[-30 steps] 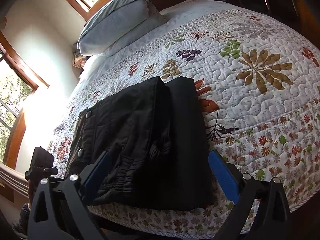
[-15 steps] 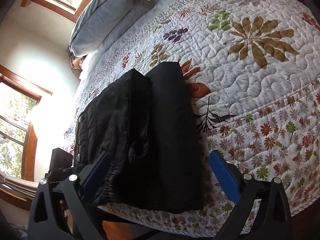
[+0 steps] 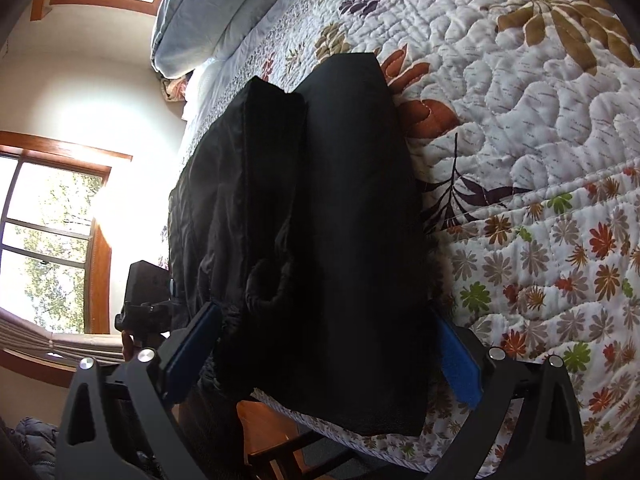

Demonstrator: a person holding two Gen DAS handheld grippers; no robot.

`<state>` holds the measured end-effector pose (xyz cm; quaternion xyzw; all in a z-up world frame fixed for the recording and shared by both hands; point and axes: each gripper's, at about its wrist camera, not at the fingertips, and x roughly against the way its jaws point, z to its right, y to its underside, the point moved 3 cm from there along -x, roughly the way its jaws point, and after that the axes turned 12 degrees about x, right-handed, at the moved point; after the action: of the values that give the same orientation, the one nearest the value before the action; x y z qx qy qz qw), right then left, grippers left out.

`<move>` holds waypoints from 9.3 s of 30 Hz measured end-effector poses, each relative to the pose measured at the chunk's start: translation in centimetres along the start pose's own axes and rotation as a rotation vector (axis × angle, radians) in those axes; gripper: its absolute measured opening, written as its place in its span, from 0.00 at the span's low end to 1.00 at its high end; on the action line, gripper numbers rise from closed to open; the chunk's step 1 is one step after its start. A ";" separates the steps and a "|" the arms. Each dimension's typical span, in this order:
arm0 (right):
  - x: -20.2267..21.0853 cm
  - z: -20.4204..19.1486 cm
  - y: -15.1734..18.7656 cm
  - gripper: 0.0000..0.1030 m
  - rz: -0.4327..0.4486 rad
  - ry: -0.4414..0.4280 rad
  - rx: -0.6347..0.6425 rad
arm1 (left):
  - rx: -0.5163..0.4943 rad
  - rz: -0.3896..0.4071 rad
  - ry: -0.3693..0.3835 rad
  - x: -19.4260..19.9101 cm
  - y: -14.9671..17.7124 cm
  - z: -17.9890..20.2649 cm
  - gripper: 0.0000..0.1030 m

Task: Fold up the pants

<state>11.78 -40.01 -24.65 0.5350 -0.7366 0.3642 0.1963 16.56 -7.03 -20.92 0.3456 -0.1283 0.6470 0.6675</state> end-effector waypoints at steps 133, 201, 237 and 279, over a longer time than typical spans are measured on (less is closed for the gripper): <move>-9.9 -11.3 -14.1 0.84 0.215 0.050 0.275 | -0.014 0.609 -0.335 16.7 -8.2 0.3 0.92; -7.7 -21.5 -4.3 0.96 0.223 0.516 0.442 | -0.289 0.811 -0.694 14.5 3.4 7.0 0.97; -6.7 -24.9 -1.7 0.97 0.172 0.515 0.440 | -0.293 0.784 -0.670 14.9 9.1 7.3 0.97; -7.2 -25.4 -1.0 0.97 0.152 0.531 0.481 | -0.358 0.804 -0.646 15.2 9.9 8.5 0.97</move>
<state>12.69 -16.58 -12.45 0.3966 -0.5909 0.6666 0.2217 11.49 -1.36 -2.39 0.3316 -0.5568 0.6802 0.3427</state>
